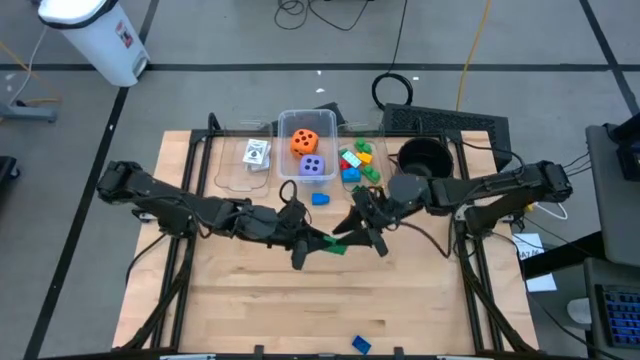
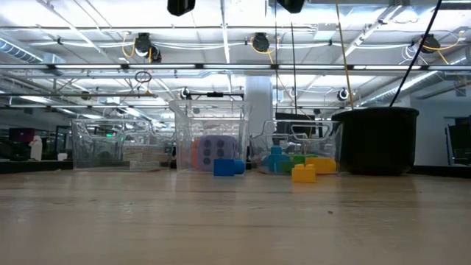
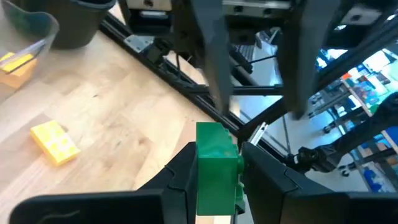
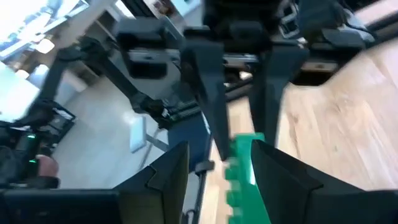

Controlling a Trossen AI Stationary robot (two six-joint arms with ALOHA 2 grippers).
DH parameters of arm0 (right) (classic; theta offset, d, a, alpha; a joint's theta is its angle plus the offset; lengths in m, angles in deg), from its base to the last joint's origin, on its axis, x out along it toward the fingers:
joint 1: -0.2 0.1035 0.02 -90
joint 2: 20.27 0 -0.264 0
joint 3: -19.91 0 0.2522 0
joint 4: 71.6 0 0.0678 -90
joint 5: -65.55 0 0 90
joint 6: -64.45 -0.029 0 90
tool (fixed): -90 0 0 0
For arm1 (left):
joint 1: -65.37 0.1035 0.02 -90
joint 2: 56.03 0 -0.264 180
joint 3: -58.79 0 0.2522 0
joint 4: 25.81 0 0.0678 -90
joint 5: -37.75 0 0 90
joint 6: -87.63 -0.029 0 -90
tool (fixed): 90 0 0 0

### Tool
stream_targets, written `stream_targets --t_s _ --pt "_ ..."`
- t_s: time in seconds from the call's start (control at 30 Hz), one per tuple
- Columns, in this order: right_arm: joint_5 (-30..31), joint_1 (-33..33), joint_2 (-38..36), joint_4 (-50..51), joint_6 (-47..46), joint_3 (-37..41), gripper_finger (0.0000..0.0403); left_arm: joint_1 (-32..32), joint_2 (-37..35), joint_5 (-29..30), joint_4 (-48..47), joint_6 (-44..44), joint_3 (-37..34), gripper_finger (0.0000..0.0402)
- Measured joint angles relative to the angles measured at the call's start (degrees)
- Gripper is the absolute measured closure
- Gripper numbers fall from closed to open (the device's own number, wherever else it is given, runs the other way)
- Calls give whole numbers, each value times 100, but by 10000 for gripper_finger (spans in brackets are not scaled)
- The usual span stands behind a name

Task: Pick & Place Toys
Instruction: Put the dark green game piece into the right transparent bin

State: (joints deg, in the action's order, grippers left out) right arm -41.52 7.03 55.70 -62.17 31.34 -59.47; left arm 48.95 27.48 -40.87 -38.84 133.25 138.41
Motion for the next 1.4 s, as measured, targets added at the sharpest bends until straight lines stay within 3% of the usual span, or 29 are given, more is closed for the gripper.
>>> stream_targets --t_s 0.23,0.4,0.57,0.7,0.8,1.03,1.3,1.4 --pt "-261 -447 6 -877 -22 1 210 410 -118 -88 -570 466 -2 308" --pt "-228 -719 10 -2172 -21 2 192 848 -116 -355 -830 709 -2 308" --pt "-168 -890 10 -3188 69 2 194 1493 -116 -1100 -837 284 -2 308" --pt "475 -951 10 -3441 268 2 201 2117 -116 -1786 -613 33 -2 308" --pt "1180 -986 -121 -2832 1290 -27 203 2546 -116 -2220 -538 6 -2 308" --pt "3459 -336 -93 458 4062 -990 204 3240 -116 -2969 -493 -29 -2 308" --pt "4549 3 73 744 4094 -1049 195 3532 -116 -2996 -172 -11 -2 308" --pt "4584 -52 77 1002 4075 -1049 177 3553 -116 -2955 18 135 0 308"
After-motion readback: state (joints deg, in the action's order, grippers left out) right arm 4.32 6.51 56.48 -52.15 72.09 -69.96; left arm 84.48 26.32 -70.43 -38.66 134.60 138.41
